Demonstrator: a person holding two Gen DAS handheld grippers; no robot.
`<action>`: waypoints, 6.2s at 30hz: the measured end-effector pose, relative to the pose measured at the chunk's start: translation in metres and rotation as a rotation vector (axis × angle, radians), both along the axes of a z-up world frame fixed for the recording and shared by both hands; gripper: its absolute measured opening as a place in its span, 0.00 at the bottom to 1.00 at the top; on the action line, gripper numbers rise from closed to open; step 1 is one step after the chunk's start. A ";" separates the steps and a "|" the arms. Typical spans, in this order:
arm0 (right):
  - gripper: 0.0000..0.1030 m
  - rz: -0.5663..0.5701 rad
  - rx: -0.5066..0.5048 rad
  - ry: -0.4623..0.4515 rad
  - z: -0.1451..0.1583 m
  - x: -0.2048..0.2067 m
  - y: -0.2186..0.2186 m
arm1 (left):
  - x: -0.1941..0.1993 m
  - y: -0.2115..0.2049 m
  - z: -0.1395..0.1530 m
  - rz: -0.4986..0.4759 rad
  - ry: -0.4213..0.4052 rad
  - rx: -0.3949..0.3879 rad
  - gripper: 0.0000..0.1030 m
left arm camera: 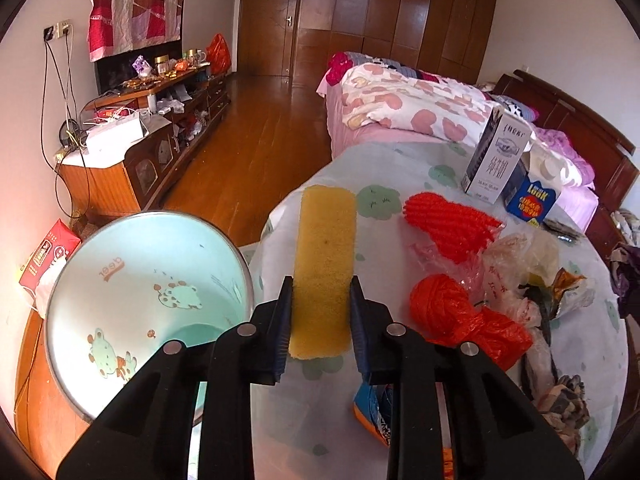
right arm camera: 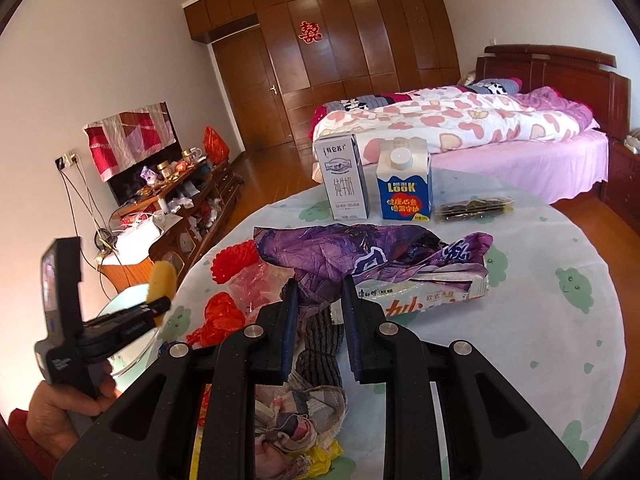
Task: Collect trash
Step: 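Carry both items over the light-blue bin and open both tools to drop them, then return the right tool to the table and grasp the plaid cloth, then grasp the yellow plastic bag with the left tool while the right tool holds the plaid cloth, then carry the yellow bag and plaid cloth over the bin and open both tools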
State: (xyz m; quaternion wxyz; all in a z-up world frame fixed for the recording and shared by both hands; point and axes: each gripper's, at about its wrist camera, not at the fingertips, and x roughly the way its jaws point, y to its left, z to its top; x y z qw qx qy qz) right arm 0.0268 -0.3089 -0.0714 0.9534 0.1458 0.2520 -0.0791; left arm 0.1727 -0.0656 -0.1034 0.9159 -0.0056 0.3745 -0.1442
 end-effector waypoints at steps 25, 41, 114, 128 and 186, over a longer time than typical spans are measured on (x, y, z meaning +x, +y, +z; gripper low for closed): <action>0.22 0.605 -0.139 0.077 -0.031 0.116 0.231 | -0.002 0.173 0.007 0.311 -0.006 0.040 0.25; 0.47 0.606 -0.089 0.198 -0.058 0.127 0.245 | 0.006 0.194 -0.005 0.367 0.031 0.056 0.55; 0.23 0.007 0.062 0.106 -0.012 -0.061 -0.043 | -0.154 -0.117 -0.024 -0.449 0.065 0.137 0.40; 0.24 -0.066 0.049 0.049 0.003 -0.069 -0.043 | -0.153 -0.073 0.034 -0.319 -0.101 0.044 0.39; 0.24 0.371 -0.101 0.074 -0.003 0.091 0.214 | -0.024 0.169 0.019 0.384 -0.038 0.047 0.39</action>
